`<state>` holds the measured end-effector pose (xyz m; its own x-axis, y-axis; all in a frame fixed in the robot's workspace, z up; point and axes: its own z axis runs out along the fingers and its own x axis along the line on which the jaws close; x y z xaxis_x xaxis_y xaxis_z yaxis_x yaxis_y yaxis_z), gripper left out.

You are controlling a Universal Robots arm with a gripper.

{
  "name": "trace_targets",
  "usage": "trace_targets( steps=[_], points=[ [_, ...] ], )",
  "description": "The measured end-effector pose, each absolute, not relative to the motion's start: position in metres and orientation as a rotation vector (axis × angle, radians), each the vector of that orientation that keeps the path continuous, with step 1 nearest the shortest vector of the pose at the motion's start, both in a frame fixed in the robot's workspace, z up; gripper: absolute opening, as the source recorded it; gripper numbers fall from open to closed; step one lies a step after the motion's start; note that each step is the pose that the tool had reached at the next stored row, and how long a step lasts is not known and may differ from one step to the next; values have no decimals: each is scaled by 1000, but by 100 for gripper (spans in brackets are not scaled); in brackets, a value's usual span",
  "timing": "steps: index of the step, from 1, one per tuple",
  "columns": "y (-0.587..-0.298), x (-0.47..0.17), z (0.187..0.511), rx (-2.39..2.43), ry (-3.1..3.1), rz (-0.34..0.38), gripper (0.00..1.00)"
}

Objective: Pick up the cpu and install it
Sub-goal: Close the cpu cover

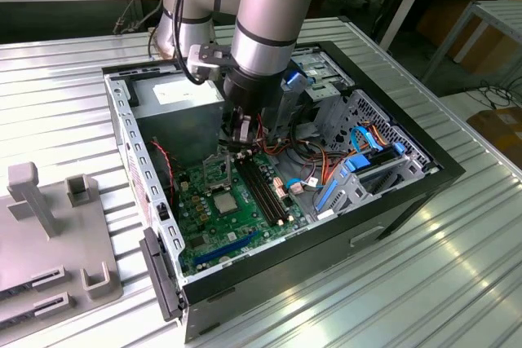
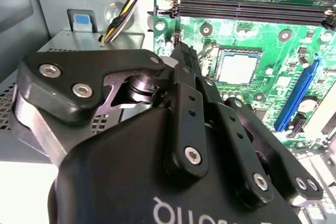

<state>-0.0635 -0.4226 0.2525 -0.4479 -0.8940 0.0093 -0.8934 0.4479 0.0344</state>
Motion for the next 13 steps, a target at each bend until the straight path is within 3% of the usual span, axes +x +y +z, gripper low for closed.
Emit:
trace_targets(
  steps=[13],
  points=[
    [-423,-65,256,1716,-2597,-33,11]
  ],
)
